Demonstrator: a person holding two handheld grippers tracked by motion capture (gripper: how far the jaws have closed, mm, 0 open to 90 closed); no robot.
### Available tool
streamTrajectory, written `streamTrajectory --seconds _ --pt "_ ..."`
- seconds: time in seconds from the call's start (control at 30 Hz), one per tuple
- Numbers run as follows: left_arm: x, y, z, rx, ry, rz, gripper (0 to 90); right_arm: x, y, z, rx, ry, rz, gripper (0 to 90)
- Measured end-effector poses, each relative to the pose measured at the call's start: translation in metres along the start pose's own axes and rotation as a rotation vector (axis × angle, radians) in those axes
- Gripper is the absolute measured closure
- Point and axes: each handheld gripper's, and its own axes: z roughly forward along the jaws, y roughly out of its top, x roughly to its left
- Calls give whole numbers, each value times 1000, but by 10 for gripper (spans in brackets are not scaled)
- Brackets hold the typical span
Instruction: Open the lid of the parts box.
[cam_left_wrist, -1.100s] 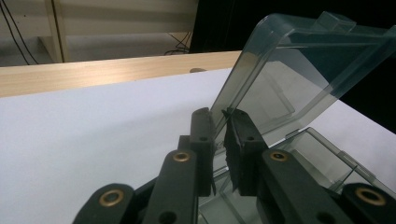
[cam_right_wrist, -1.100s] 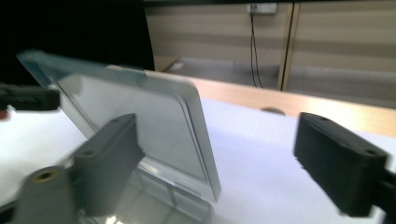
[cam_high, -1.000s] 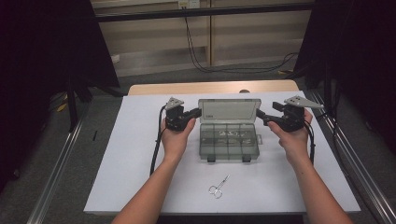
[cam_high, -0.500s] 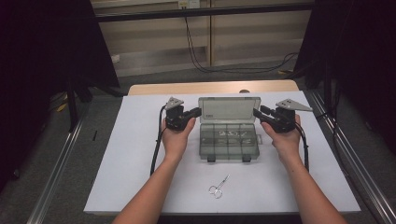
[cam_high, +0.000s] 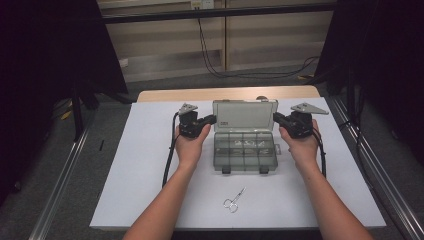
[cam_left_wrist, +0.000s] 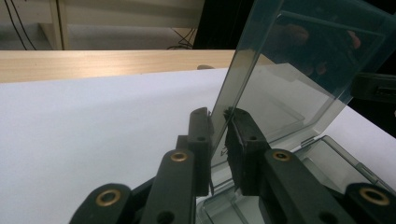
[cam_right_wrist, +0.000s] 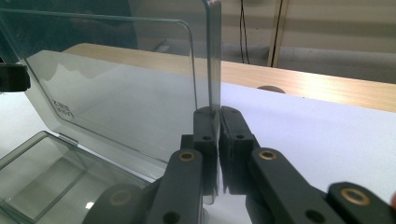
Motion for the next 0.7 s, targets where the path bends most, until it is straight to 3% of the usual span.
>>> streamTrajectory --seconds 0.37,0.47,0.7 --pt "5 -3 5 33 4 9 825 -3 4 7 18 -4 31 860" --pt "4 -4 9 38 33 7 814 -4 4 8 20 1 34 860" --pt "6 -6 13 50 35 1 831 -5 6 12 29 -7 38 860"
